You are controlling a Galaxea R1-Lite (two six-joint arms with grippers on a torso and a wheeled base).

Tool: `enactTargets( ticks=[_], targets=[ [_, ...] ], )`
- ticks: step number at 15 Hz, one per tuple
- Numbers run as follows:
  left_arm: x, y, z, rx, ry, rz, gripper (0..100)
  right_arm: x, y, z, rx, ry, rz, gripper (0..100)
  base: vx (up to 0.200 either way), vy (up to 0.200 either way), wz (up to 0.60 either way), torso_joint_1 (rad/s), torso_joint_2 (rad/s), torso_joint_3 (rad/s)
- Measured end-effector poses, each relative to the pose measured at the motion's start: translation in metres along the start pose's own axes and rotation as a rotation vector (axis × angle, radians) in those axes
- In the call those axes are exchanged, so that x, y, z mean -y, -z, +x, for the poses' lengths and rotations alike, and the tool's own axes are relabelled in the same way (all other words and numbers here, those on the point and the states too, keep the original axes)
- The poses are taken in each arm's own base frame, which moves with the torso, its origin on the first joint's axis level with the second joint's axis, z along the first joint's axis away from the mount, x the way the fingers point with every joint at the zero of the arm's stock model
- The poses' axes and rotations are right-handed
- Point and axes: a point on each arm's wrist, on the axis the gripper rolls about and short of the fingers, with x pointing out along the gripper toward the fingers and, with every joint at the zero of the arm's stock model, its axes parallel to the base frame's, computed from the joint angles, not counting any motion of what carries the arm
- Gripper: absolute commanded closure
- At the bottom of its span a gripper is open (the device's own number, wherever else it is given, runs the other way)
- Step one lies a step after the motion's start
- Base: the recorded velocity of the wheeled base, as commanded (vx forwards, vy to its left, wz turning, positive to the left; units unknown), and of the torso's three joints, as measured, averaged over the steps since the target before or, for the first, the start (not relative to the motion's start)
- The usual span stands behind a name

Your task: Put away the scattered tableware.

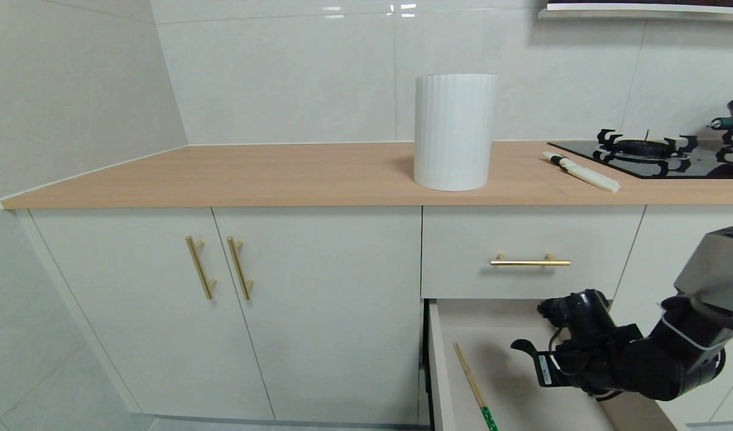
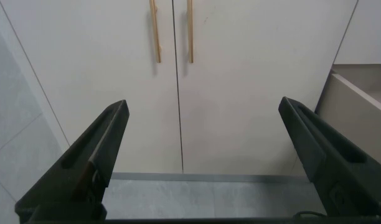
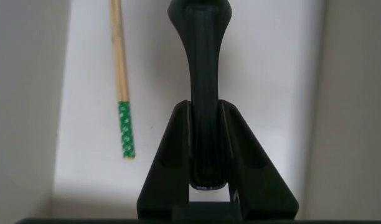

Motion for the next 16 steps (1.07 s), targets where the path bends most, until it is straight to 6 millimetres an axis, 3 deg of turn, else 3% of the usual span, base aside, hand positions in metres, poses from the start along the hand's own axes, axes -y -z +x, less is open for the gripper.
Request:
enactTargets(
  ticks=[5, 16],
  targets=[
    [0.0, 0.0, 0.0, 0.0, 0.0, 0.0, 0, -0.002, 0.009, 0.042, -0.093, 0.06, -0.037, 100, 0.0, 0.0, 0.0, 0.0, 0.0, 0.0],
    [0.0, 0.0, 0.0, 0.0, 0.0, 0.0, 0, -0.003, 0.014, 0.054, -0.124, 0.095, -0.046, 100, 0.0, 0.0, 0.0, 0.0, 0.0, 0.0]
  ],
)
